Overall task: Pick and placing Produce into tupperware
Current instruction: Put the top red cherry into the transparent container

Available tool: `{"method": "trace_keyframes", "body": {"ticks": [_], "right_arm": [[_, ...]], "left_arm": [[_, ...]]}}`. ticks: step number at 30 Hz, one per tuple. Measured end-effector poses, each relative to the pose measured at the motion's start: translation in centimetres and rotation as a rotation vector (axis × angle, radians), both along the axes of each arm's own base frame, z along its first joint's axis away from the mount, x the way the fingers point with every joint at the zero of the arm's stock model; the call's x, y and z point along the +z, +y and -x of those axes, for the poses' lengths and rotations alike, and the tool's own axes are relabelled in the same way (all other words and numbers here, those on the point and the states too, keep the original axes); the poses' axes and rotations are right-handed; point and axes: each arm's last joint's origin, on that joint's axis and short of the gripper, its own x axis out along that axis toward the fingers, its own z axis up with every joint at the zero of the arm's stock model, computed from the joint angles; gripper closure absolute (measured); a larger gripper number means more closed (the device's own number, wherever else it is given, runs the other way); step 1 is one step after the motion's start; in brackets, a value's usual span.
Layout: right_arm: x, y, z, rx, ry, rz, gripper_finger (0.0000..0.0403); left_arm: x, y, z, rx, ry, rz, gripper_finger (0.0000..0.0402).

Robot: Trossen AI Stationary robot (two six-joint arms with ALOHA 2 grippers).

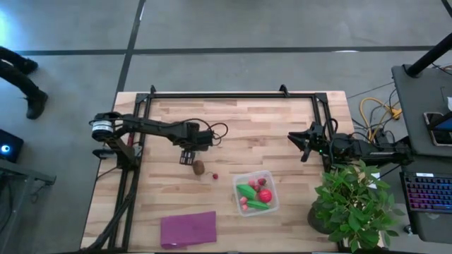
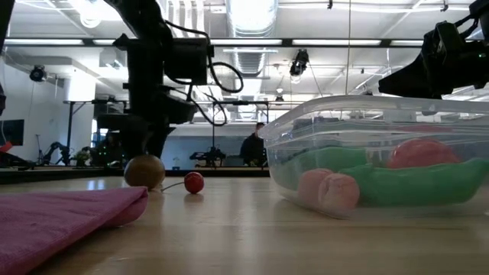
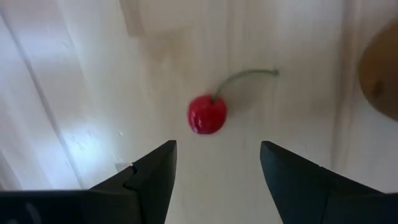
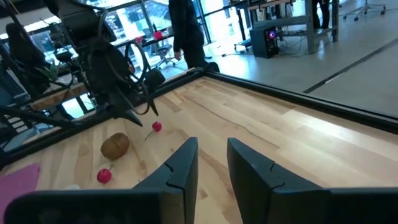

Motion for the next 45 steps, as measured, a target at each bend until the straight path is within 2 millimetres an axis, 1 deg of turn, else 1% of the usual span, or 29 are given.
{"method": "trace_keyframes", "body": {"ticks": [6, 15, 21, 28, 33, 39, 45], "right_arm": [[0.0, 0.0, 0.0, 0.0, 0.0, 0.0, 0.0323], [0.0, 0.0, 0.0, 0.0, 0.0, 0.0, 0.0333], [0.0, 0.0, 0.0, 0.0, 0.0, 0.0, 0.0327], [0.0, 0.0, 0.0, 0.0, 0.0, 0.0, 0.0321], [0.0, 0.0, 0.0, 0.0, 0.0, 0.0, 0.0326], [0.0, 0.0, 0.0, 0.0, 0.0, 0.0, 0.0332], [0.0, 0.0, 0.0, 0.0, 0.0, 0.0, 0.0328]], "left_arm": [[0.0, 1.3, -0.8, 0.02, -0.111, 0.015, 0.0185], [-0.3, 2.9, -0.3, 0.038, -0.108, 0.097, 0.0185], [-0.3, 3.5, -0.1, 0.041, -0.109, 0.105, 0.0185], [-0.4, 3.6, 0.0, 0.048, -0.116, 0.158, 0.0185], [-0.6, 3.4, 0.1, 0.065, -0.116, 0.18, 0.0185], [-1.0, 3.4, 0.4, 0.079, -0.108, 0.185, 0.0185], [-1.5, 3.4, 0.2, 0.115, -0.152, 0.181, 0.0185]]}}
